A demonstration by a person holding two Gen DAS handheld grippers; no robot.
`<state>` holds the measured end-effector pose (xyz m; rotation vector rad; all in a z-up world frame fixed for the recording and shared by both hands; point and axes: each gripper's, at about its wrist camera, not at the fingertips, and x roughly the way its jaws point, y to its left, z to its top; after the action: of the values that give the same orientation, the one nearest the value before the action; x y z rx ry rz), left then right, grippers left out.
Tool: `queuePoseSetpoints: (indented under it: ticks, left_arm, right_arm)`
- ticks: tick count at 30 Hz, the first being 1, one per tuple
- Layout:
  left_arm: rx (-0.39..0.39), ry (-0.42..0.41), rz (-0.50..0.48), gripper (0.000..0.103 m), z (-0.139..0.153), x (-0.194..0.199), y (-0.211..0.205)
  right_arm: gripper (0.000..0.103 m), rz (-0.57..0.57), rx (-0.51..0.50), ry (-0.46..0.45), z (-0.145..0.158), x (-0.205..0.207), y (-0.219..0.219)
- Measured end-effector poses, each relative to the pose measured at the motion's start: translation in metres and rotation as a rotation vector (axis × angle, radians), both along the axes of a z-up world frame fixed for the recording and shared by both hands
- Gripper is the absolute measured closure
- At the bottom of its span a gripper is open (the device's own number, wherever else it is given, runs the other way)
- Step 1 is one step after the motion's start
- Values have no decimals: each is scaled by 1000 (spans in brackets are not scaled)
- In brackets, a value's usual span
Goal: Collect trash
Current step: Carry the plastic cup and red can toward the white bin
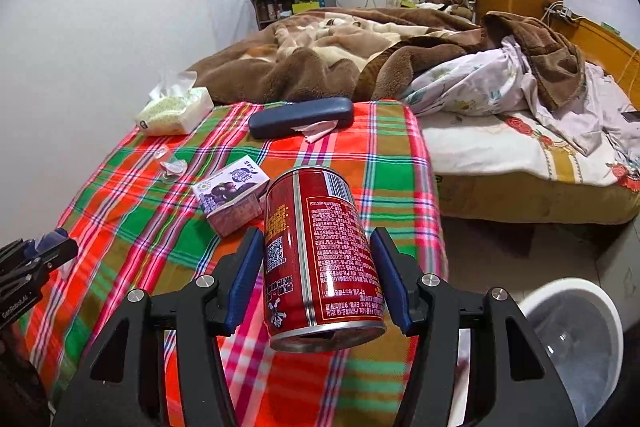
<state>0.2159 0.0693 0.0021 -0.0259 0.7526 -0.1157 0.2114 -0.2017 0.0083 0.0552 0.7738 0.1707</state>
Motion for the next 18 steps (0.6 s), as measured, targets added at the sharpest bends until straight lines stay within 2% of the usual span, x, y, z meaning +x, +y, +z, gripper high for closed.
queuePoseSetpoints:
  ticks: [11, 18]
  left_arm:
    - [-8, -60, -114, 71, 27, -39, -63]
    - [-15, -82, -206, 71, 34, -61, -109]
  right_arm:
    - [46, -66, 5, -47, 14, -44, -37]
    - [46, -122, -1, -63, 17, -70, -66]
